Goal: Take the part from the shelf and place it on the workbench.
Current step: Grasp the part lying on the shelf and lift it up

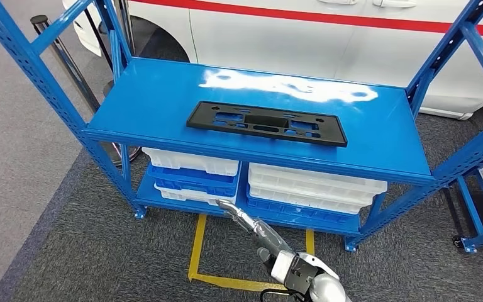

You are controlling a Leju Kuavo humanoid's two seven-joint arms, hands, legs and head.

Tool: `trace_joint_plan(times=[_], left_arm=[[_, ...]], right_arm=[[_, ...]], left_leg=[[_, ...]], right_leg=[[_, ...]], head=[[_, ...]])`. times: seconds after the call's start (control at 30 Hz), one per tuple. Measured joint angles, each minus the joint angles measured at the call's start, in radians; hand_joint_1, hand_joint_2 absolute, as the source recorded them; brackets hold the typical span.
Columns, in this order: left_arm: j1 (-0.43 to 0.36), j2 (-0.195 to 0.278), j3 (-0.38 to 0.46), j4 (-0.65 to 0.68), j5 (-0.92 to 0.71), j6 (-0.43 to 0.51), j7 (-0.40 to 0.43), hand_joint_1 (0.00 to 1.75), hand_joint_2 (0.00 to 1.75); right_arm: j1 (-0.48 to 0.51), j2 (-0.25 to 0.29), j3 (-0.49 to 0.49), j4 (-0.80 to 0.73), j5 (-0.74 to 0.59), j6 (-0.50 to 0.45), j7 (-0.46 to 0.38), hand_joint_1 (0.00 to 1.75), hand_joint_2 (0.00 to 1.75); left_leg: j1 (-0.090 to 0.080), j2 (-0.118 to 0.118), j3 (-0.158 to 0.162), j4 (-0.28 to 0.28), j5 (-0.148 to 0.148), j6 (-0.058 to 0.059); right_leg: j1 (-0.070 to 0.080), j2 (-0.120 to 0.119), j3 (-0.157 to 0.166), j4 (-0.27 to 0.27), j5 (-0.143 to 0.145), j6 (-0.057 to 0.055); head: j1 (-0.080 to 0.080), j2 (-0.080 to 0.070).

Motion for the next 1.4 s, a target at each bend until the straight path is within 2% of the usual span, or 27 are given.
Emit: trace_joint_plan(times=[0.03, 0.07, 0.1, 0.13, 0.2, 0.23, 0.33, 0.4, 0.47, 0.5, 0.53, 0.57, 0.63, 0.67, 0.73, 0.8, 0.87, 0.9, 0.97, 1.0, 1.03, 1.07, 1.13, 1.2, 1.27, 1.33, 1.4], left_arm=[[0.000, 0.000, 0.001, 0.000, 0.000, 0.000, 0.000, 0.00, 0.00], [0.000, 0.000, 0.002, 0.000, 0.000, -0.001, -0.001, 0.00, 0.00], [0.000, 0.000, 0.003, 0.000, 0.000, -0.001, -0.001, 0.00, 0.00], [0.001, -0.001, 0.003, 0.001, 0.000, -0.001, -0.001, 0.00, 0.00], [-0.001, -0.003, 0.004, 0.003, 0.000, -0.003, -0.001, 0.00, 0.00], [-0.001, -0.004, 0.004, 0.004, 0.000, -0.003, -0.002, 0.00, 0.00], [-0.003, -0.004, 0.006, 0.004, 0.000, -0.003, -0.002, 0.00, 0.00], [-0.006, -0.004, 0.008, 0.004, -0.002, -0.003, -0.004, 0.00, 0.00], [-0.006, -0.004, 0.010, 0.004, -0.004, -0.003, -0.005, 0.00, 0.00], [-0.005, -0.004, 0.011, 0.004, -0.005, -0.003, -0.005, 0.00, 0.00], [-0.003, -0.004, 0.012, 0.004, -0.007, -0.003, -0.006, 0.00, 0.00], [-0.001, -0.004, 0.012, 0.004, -0.009, -0.003, -0.007, 0.00, 0.00], [0.000, -0.004, 0.012, 0.004, -0.012, -0.004, -0.008, 0.00, 0.00], [-0.001, -0.004, 0.013, 0.004, -0.013, -0.004, -0.008, 0.00, 0.00], [-0.003, -0.004, 0.015, 0.004, -0.016, -0.004, -0.010, 0.00, 0.00], [-0.002, -0.004, 0.016, 0.004, -0.017, -0.004, -0.011, 0.00, 0.00], [0.000, -0.004, 0.017, 0.004, -0.017, -0.004, -0.011, 0.00, 0.00], [-0.001, -0.004, 0.017, 0.004, -0.017, -0.005, -0.011, 0.00, 0.00], [-0.002, -0.004, 0.019, 0.004, -0.018, -0.005, -0.011, 0.00, 0.00], [-0.002, -0.004, 0.019, 0.004, -0.019, -0.005, -0.012, 0.00, 0.00], [-0.002, -0.004, 0.020, 0.004, -0.020, -0.005, -0.012, 0.00, 0.00], [-0.002, -0.004, 0.021, 0.004, -0.021, -0.005, -0.012, 0.00, 0.00], [-0.001, -0.004, 0.023, 0.004, -0.024, -0.005, -0.012, 0.00, 0.00], [-0.004, -0.006, 0.025, 0.005, -0.027, -0.006, -0.012, 0.00, 0.00], [-0.006, -0.008, 0.029, 0.006, -0.029, -0.007, -0.012, 0.00, 0.00], [-0.006, -0.008, 0.032, 0.007, -0.030, -0.007, -0.011, 0.00, 0.00], [-0.009, -0.009, 0.034, 0.007, -0.030, -0.007, -0.011, 0.00, 0.00]], right_arm=[[0.000, -0.001, 0.000, 0.001, 0.000, 0.000, 0.000, 0.00, 0.00], [0.000, -0.002, 0.000, 0.002, 0.000, 0.000, 0.000, 0.00, 0.00], [0.000, -0.002, 0.000, 0.002, 0.000, 0.000, 0.000, 0.00, 0.00], [-0.001, -0.003, 0.000, 0.002, 0.000, 0.000, 0.000, 0.00, 0.00], [-0.002, -0.004, 0.000, 0.003, 0.000, 0.000, 0.001, 0.00, 0.00], [-0.002, -0.004, 0.000, 0.003, 0.000, 0.000, 0.001, 0.00, 0.00], [-0.003, -0.005, 0.002, 0.002, 0.000, 0.000, -0.001, 0.00, 0.00], [-0.006, -0.004, 0.005, 0.001, 0.002, 0.000, -0.002, 0.00, 0.00], [-0.008, -0.004, 0.008, 0.002, 0.003, -0.001, -0.003, 0.00, 0.00], [-0.007, -0.005, 0.008, 0.002, 0.004, -0.002, -0.003, 0.00, 0.00], [-0.007, -0.005, 0.009, 0.002, 0.007, -0.004, -0.005, 0.00, 0.00], [-0.007, -0.005, 0.010, 0.002, 0.010, -0.006, -0.009, 0.00, 0.00], [-0.007, -0.005, 0.012, 0.002, 0.019, -0.012, -0.017, 0.00, 0.00], [-0.007, -0.005, 0.013, 0.001, 0.023, -0.016, -0.021, 0.00, 0.00], [-0.008, -0.005, 0.016, -0.001, 0.029, -0.021, -0.025, 0.00, 0.00], [-0.008, -0.005, 0.018, -0.005, 0.033, -0.023, -0.027, 0.00, 0.00], [-0.009, -0.005, 0.020, -0.008, 0.035, -0.024, -0.030, 0.00, 0.00], [-0.010, -0.005, 0.020, -0.009, 0.036, -0.025, -0.032, 0.00, 0.00], [-0.009, -0.005, 0.020, -0.009, 0.040, -0.028, -0.034, 0.00, 0.00], [-0.008, -0.005, 0.021, -0.009, 0.042, -0.030, -0.035, 0.00, 0.00], [-0.007, -0.006, 0.021, -0.009, 0.044, -0.033, -0.035, 0.00, 0.00], [-0.007, -0.006, 0.022, -0.009, 0.046, -0.036, -0.036, 0.00, 0.00], [-0.007, -0.006, 0.023, -0.010, 0.051, -0.039, -0.038, 0.00, 0.00], [-0.008, -0.007, 0.023, -0.011, 0.055, -0.041, -0.039, 0.00, 0.00], [-0.008, -0.009, 0.024, -0.014, 0.057, -0.042, -0.040, 0.00, 0.00], [-0.008, -0.010, 0.025, -0.018, 0.057, -0.042, -0.040, 0.00, 0.00], [-0.009, -0.010, 0.025, -0.022, 0.057, -0.042, -0.041, 0.00, 0.00]], left_leg=[[-0.001, -0.001, 0.005, 0.000, -0.004, 0.000], [-0.002, -0.002, 0.014, 0.000, -0.010, -0.002], [-0.003, -0.003, 0.023, 0.000, -0.017, -0.004], [-0.004, -0.003, 0.032, 0.000, -0.024, -0.007], [-0.004, -0.004, 0.038, -0.001, -0.034, -0.017], [-0.005, -0.004, 0.040, 0.001, -0.035, -0.022], [-0.005, -0.002, 0.040, 0.034, -0.043, -0.038], [-0.002, -0.001, -0.007, 0.122, -0.076, -0.046], [-0.001, -0.001, -0.086, 0.243, -0.125, -0.051], [0.000, 0.000, -0.117, 0.278, -0.133, -0.053], [0.000, 0.000, -0.132, 0.281, -0.121, -0.055], [0.000, 0.000, -0.129, 0.247, -0.086, -0.055], [0.000, 0.001, -0.091, 0.120, 0.002, -0.052], [-0.002, 0.002, -0.074, 0.066, 0.021, -0.048], [-0.006, 0.004, -0.061, 0.022, 0.024, -0.034], [-0.005, 0.003, -0.049, 0.014, 0.028, -0.019], [-0.002, 0.003, -0.033, 0.009, 0.026, -0.007], [-0.001, 0.003, -0.027, 0.006, 0.023, -0.002], [-0.002, 0.002, -0.019, 0.006, 0.014, 0.004], [-0.003, 0.002, -0.015, 0.007, 0.008, 0.005], [-0.003, 0.001, -0.009, 0.007, 0.002, 0.005], [-0.004, 0.001, 0.001, 0.008, -0.005, 0.003], [-0.003, 0.000, 0.022, 0.007, -0.022, -0.001], [-0.003, -0.001, 0.035, 0.005, -0.035, -0.010], [-0.005, -0.001, 0.044, 0.007, -0.038, -0.023], [-0.005, -0.001, 0.046, 0.019, -0.043, -0.033], [-0.003, 0.000, 0.018, 0.080, -0.068, -0.041]], right_leg=[[0.000, 0.000, -0.007, -0.006, 0.019, -0.002], [0.001, 0.000, 0.005, -0.049, 0.057, -0.006], [0.004, 0.001, 0.029, -0.118, 0.104, -0.013], [0.008, 0.001, 0.051, -0.178, 0.135, -0.020], [0.018, 0.002, 0.080, -0.255, 0.155, -0.033], [0.020, 0.003, 0.082, -0.261, 0.147, -0.037], [0.013, 0.006, 0.107, -0.279, 0.151, -0.051], [0.009, 0.004, 0.124, -0.287, 0.145, -0.059], [0.008, 0.002, 0.134, -0.288, 0.135, -0.063], [0.008, 0.003, 0.139, -0.288, 0.129, -0.064], [0.008, 0.004, 0.146, -0.287, 0.123, -0.063], [0.008, 0.005, 0.155, -0.287, 0.116, -0.061], [0.008, 0.006, 0.175, -0.285, 0.102, -0.054], [0.009, 0.005, 0.180, -0.284, 0.095, -0.049], [0.012, 0.004, 0.184, -0.280, 0.086, -0.037], [0.013, 0.004, 0.187, -0.272, 0.080, -0.025], [0.011, 0.004, 0.176, -0.233, 0.061, -0.015], [0.009, 0.004, 0.150, -0.185, 0.039, -0.011], [0.007, 0.004, 0.072, -0.062, -0.009, -0.005], [0.007, 0.004, 0.037, -0.016, -0.020, -0.003], [0.007, 0.004, 0.016, -0.003, -0.011, -0.002], [0.007, 0.004, 0.015, -0.028, 0.020, -0.004], [0.010, 0.004, 0.048, -0.145, 0.114, -0.014], [0.018, 0.004, 0.073, -0.236, 0.155, -0.028], [0.024, 0.005, 0.077, -0.262, 0.150, -0.039], [0.019, 0.007, 0.096, -0.276, 0.153, -0.050], [0.014, 0.007, 0.117, -0.283, 0.147, -0.061]], head=[[0.000, 0.000], [0.000, 0.000], [0.000, 0.000], [0.000, 0.000], [0.000, 0.000], [0.000, 0.000], [0.000, 0.000], [-0.001, 0.000], [-0.001, 0.000], [-0.001, 0.000], [-0.001, 0.000], [-0.001, 0.000], [-0.001, 0.000], [-0.001, 0.000], [0.000, 0.000], [0.000, 0.000], [0.000, 0.000], [0.000, 0.000], [0.000, 0.000], [0.000, 0.000], [0.000, 0.000], [0.000, 0.000], [0.000, 0.000], [0.001, 0.000], [0.003, 0.000], [0.004, 0.000], [0.003, 0.000]])
